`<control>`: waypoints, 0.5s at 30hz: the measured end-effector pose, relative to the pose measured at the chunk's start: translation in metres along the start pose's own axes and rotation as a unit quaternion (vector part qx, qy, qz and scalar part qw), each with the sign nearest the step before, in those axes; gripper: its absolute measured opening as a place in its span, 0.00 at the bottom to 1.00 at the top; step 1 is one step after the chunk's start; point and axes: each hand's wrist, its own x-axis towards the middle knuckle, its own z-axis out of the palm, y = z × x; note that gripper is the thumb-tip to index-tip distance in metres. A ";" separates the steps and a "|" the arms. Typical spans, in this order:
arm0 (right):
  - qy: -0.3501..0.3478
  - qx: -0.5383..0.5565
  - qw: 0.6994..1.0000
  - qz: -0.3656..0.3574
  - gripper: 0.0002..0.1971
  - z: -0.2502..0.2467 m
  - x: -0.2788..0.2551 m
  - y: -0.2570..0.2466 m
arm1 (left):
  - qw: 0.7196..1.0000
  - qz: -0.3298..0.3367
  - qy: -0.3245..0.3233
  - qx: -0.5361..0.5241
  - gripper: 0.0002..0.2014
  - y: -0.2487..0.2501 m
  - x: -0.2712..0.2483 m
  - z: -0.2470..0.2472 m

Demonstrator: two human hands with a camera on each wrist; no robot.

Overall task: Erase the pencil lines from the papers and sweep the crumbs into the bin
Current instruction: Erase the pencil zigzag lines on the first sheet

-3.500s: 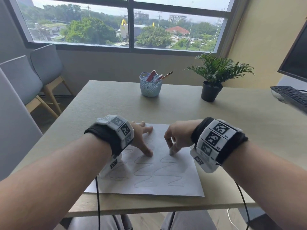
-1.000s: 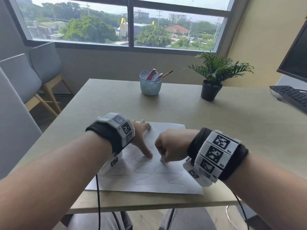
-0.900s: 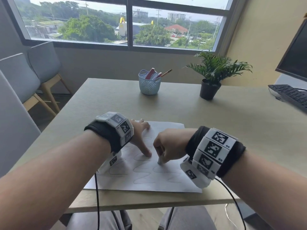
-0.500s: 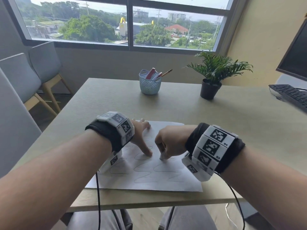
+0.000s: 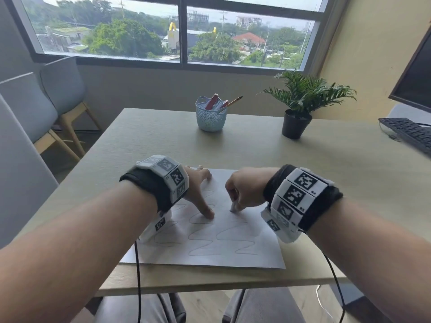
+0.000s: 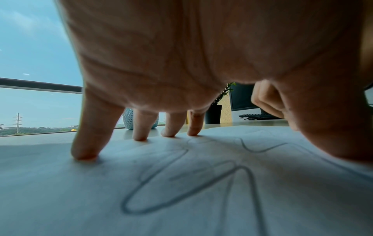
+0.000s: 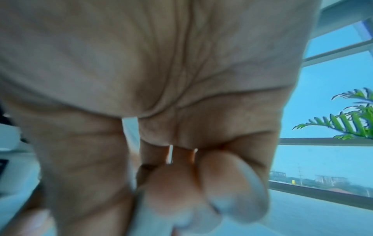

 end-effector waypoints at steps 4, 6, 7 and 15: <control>0.006 -0.004 1.000 -0.020 0.04 0.008 -0.003 -0.003 | 1.000 0.002 0.001 0.004 0.56 0.001 -0.002 -0.001; -0.008 -0.004 0.999 -0.033 0.05 0.011 -0.009 -0.005 | 1.000 0.001 0.000 0.005 0.56 0.001 -0.002 -0.002; -0.016 0.001 0.999 -0.035 0.06 0.010 -0.010 -0.004 | 1.000 0.001 0.000 0.006 0.56 0.001 -0.002 -0.002; 0.004 -0.004 1.000 -0.024 0.05 0.009 -0.009 0.001 | 1.000 0.001 -0.001 0.004 0.55 0.001 -0.002 -0.002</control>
